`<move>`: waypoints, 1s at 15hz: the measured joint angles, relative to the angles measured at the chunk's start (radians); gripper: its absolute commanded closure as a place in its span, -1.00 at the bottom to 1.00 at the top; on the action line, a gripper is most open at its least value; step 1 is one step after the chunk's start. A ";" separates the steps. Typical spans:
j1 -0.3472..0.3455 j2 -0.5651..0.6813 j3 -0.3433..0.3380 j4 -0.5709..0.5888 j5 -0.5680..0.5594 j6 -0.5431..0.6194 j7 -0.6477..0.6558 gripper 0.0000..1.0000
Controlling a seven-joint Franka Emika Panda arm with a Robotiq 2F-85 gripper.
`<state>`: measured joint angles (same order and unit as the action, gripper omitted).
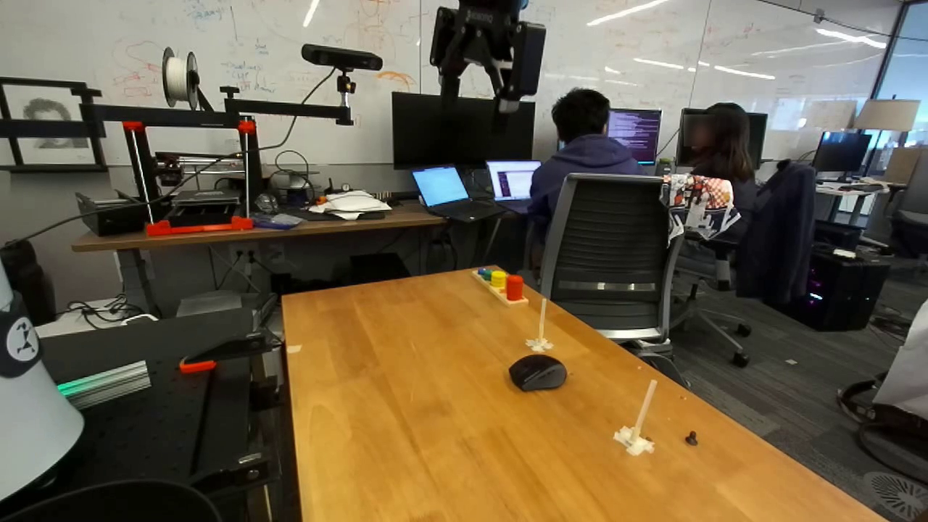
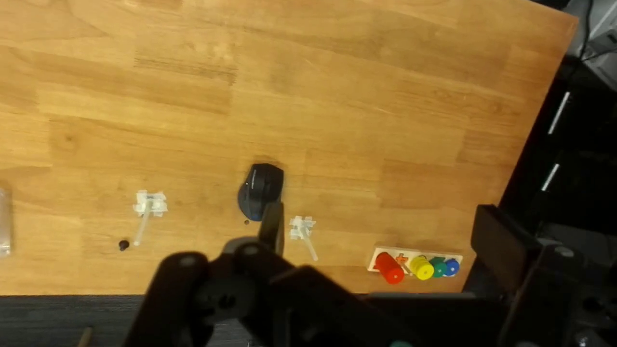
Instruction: Left click the mouse
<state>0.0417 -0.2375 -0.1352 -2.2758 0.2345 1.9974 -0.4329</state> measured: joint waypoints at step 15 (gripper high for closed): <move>0.001 0.439 0.102 0.174 -0.149 0.225 0.270 -1.00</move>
<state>0.0432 0.2016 -0.0331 -2.1022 0.0853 2.2225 -0.1631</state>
